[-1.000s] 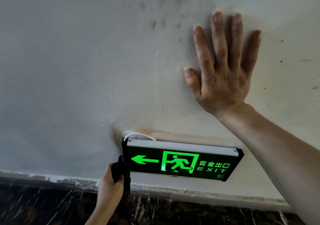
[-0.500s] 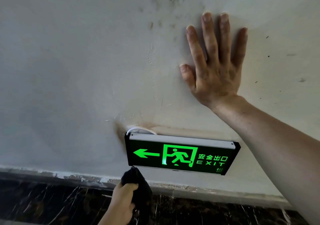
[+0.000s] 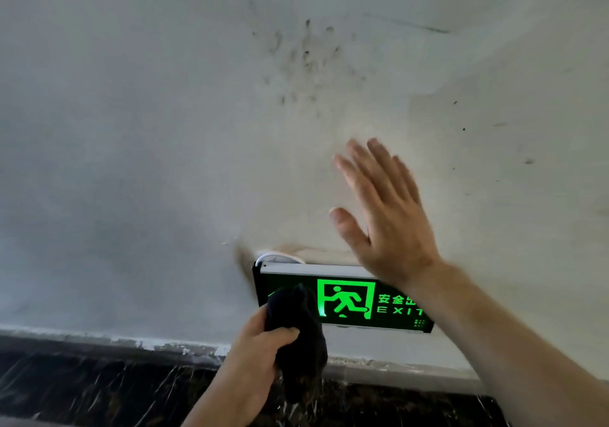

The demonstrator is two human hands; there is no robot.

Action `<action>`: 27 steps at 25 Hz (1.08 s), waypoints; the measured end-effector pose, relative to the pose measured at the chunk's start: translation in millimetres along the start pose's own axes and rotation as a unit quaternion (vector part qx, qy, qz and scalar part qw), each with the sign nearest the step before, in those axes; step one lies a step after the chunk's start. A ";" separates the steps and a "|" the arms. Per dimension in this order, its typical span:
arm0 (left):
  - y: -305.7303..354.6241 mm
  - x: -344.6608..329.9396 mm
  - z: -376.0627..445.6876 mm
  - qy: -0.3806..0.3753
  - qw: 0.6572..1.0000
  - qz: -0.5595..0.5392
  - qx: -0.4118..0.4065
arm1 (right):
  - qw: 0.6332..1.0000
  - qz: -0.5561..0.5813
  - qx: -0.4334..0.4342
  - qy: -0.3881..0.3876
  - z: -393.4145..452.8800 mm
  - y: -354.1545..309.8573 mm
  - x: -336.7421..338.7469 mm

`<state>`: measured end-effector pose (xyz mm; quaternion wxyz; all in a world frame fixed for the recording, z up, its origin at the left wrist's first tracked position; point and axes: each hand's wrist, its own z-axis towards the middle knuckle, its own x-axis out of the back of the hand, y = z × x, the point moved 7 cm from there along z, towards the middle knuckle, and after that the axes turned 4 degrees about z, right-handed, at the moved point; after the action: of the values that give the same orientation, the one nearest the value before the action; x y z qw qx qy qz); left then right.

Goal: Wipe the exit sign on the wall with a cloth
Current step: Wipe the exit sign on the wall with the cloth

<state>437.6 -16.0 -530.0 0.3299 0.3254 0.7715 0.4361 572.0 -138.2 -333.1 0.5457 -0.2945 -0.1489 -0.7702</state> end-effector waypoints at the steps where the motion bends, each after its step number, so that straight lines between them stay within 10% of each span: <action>1: 10.1 -6.3 -3.3 -0.019 0.999 0.033 -0.014 | 0.998 0.044 -0.016 -0.031 -15.0 -5.8 -4.7; 9: 52.6 -50.0 -11.8 -0.106 0.960 0.245 -0.086 | 0.787 0.413 -0.308 -0.338 -99.1 11.6 -49.7; 20: 61.4 -42.4 -29.4 -0.129 0.956 0.256 0.061 | 0.720 0.443 -0.489 -0.216 -89.4 31.0 -16.1; 27: 187.0 -65.5 -85.5 -0.059 0.996 -0.029 0.052 | 0.594 0.526 -0.591 -0.142 0.5 23.9 90.1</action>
<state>447.3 -30.6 -314.9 0.3697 0.3450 0.7813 0.3658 573.5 -214.4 -279.3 0.5343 -0.6857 0.4443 -0.2164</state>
